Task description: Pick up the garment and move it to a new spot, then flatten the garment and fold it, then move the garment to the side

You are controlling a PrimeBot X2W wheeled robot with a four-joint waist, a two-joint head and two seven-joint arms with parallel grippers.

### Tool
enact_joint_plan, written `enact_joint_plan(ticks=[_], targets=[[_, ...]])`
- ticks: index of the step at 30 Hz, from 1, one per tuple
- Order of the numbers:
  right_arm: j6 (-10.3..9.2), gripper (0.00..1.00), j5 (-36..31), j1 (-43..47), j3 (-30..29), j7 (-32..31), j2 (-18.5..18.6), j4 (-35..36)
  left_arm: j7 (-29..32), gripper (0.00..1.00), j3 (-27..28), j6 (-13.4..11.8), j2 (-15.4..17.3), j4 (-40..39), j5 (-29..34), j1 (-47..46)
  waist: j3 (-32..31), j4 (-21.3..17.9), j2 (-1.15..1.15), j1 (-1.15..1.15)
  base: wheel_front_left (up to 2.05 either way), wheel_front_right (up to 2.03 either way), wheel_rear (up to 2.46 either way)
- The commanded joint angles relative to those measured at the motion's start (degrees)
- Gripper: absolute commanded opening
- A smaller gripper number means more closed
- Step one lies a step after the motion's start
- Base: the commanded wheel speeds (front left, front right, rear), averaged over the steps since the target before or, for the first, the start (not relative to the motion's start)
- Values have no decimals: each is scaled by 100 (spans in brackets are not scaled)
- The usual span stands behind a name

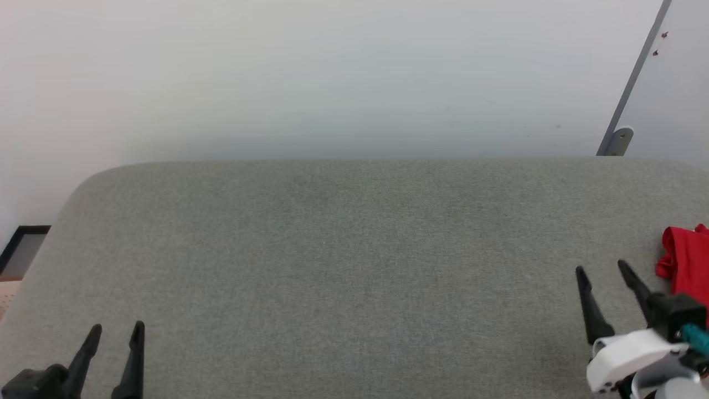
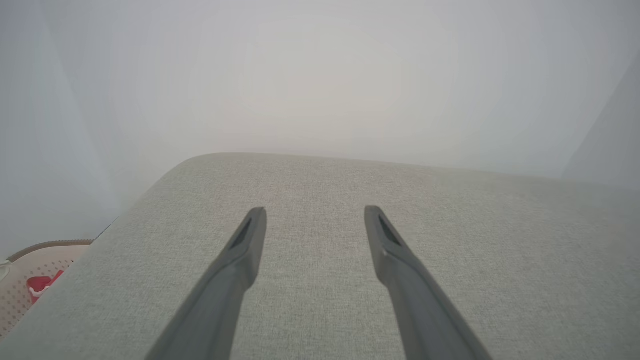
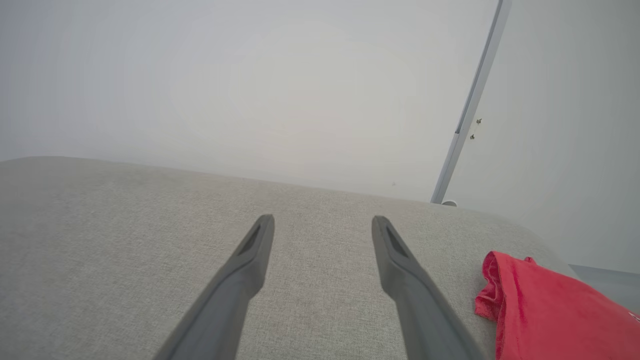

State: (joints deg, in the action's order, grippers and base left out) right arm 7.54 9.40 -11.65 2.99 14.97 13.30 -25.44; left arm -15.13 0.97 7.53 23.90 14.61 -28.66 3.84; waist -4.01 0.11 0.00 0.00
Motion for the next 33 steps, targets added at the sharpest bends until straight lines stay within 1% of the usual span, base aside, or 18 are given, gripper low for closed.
enact_joint_plan(ticks=[1,8,14,29,30,33], targets=[[-12,100,-62,163,-25,26,-76,132,9,100,11,-11,-17,-27,3,61,-6,-7,0,0,0,0,0],[-12,100,-135,665,-54,26,-263,503,8,100,12,-11,-30,-15,-26,155,-12,-18,0,0,0,0,0],[-12,100,-160,881,-137,26,-348,632,9,100,31,-11,-19,-36,-93,220,2,-27,0,0,0,0,0],[-12,100,-200,976,-152,26,-402,704,9,100,-42,-11,1,-96,-175,237,34,-27,0,0,0,0,0],[0,0,-198,897,-130,-2,-387,665,2,0,-47,1,-32,-70,-167,202,35,-28,0,0,0,0,0],[0,0,-203,975,-103,-27,-443,514,0,0,-107,1,-193,73,-163,262,36,-29,0,0,0,0,0]])
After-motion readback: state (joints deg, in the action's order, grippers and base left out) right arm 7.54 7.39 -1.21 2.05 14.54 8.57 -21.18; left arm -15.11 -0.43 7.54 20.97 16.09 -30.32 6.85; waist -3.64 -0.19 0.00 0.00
